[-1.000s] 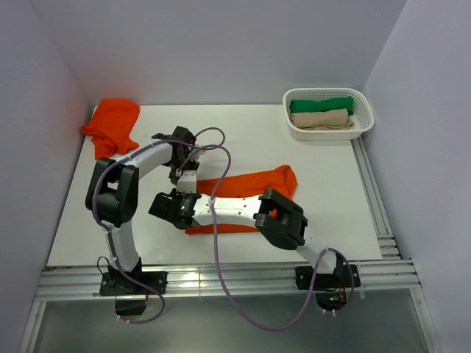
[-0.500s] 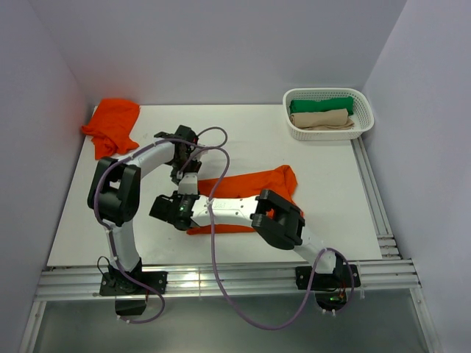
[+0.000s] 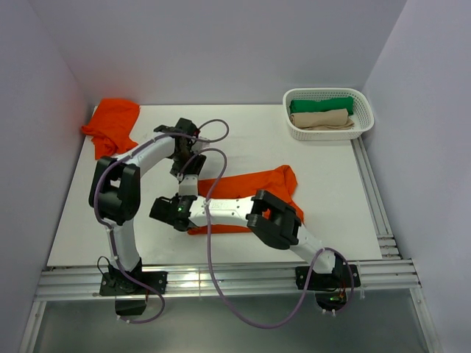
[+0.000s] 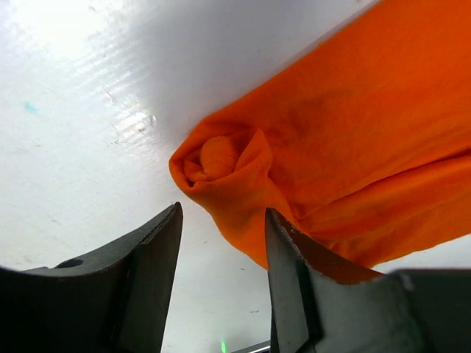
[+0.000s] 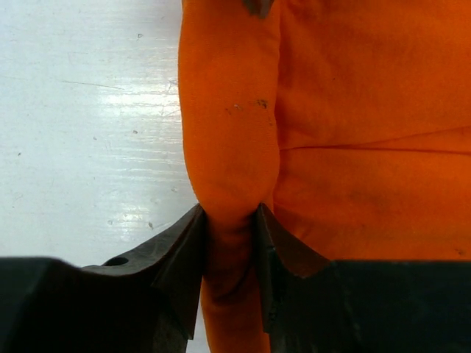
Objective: Roll the t-shirts
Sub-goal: Roll the tshirt
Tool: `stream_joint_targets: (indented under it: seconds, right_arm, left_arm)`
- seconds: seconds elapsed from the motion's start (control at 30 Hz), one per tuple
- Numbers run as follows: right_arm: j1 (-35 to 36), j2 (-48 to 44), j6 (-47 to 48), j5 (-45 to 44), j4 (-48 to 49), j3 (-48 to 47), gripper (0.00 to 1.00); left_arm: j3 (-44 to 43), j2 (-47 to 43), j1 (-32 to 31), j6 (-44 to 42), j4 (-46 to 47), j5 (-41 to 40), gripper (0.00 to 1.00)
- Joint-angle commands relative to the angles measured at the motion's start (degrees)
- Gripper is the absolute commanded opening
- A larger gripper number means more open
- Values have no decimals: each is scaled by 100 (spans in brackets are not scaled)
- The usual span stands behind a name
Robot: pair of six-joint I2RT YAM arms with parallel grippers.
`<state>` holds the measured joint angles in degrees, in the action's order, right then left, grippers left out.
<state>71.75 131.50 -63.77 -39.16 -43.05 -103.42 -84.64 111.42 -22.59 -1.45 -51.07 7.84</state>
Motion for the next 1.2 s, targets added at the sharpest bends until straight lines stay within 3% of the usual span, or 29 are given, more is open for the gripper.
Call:
stream_joint_targets:
  seconds: [0.0,0.17,0.3,0.43,0.63,1.0,1.17]
  right_arm:
    - [-46,-132,-84,364,233,338,36]
    - [-344,-1203,119,1110,2324,1989,30]
    - [-643,-1890,58,2242,4248,3299,30]
    - [-881,-2190,-346,2868,5935,4318,29]
    - [-1057,-2164,-1251,3458,7448,5093,29]
    - [-1101,-1883,-1665,3590,7812,5262,29]
    - [-1110,-1795,-1613,3538,7408,5121,30]
  left_arm:
    - [-456,-67,61,-127,-228,218,57]
    - [-966,-172,342,-311,-579,771,63]
    - [-1098,-462,580,-496,-834,1123,65]
    - [-705,-691,668,-672,-765,1273,66]
    - [270,-823,677,-611,-63,1448,66]
    - [1178,-472,633,-382,1265,1660,66]
    - [1152,-287,528,-207,1398,1221,61]
